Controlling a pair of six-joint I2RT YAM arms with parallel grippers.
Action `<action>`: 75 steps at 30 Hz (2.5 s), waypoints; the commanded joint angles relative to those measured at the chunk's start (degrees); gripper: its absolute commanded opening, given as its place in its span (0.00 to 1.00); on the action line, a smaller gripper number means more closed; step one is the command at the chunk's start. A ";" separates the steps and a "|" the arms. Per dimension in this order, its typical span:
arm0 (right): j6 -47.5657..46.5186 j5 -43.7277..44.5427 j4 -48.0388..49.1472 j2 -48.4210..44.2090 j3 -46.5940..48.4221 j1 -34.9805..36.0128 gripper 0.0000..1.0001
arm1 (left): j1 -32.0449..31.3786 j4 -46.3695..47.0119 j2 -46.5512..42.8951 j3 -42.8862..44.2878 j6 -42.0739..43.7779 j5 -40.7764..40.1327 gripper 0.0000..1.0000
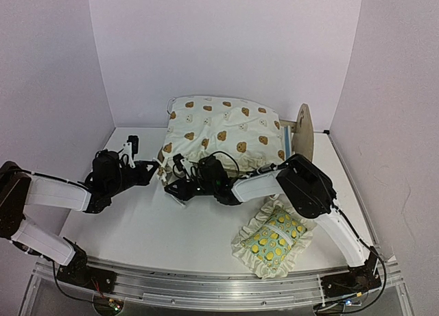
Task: Set up the pet bed
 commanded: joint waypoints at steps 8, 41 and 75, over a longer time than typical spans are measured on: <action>0.94 2.12 3.81 -6.22 -10.52 0.27 0.00 | 0.06 -6.52 -2.28 6.73 1.00 -6.46 0.00; 2.18 7.14 3.51 -14.03 -20.10 1.06 0.31 | 8.29 -23.80 16.70 40.86 4.73 -14.30 0.10; -9.27 76.27 -62.00 -67.93 -32.44 -3.13 0.85 | -21.88 -30.07 8.45 25.09 -0.98 -8.11 0.52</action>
